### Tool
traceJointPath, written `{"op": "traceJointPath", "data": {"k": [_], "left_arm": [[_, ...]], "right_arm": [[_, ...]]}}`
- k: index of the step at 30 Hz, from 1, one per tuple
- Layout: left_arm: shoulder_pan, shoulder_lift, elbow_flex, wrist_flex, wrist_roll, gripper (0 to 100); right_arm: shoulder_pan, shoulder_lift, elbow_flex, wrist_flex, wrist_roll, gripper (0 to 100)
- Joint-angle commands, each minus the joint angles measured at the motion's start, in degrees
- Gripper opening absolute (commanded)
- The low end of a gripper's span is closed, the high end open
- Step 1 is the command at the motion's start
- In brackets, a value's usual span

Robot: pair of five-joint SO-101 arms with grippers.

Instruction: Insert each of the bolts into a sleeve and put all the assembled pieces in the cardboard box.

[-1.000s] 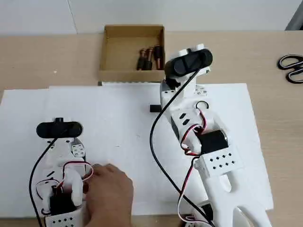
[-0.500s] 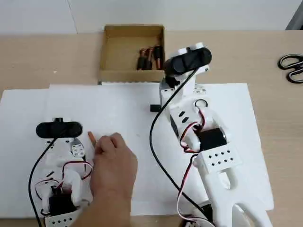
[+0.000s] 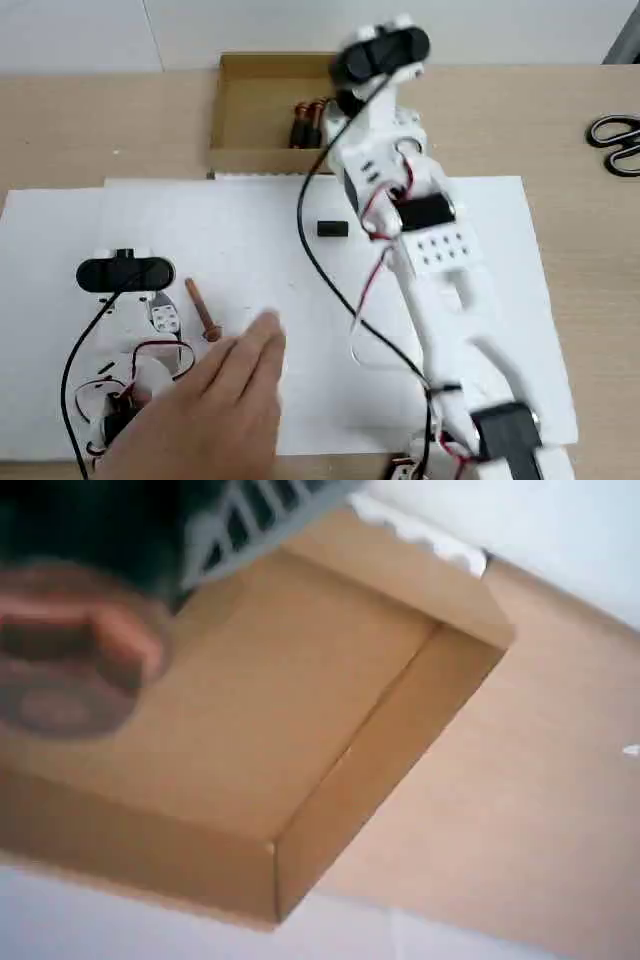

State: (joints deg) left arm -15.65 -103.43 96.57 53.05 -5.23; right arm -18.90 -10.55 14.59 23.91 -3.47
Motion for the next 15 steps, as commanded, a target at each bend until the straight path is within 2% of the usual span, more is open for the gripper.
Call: {"op": "traceJointPath", "data": {"k": [1,9,15], "left_arm": [[0.35,-0.70,-0.66,0.26,-0.09,1],[0.35,-0.70,-0.66,0.26,-0.09,1],[0.35,-0.70,-0.66,0.26,-0.09,1]], "right_arm": [[1.36,6.55,-10.99,-1.89,0.97,0.2],[5.49,30.20,-31.74,-1.89,0.97,0.2],[5.58,46.99,-47.82,-1.80,0.97,0.2]]}}
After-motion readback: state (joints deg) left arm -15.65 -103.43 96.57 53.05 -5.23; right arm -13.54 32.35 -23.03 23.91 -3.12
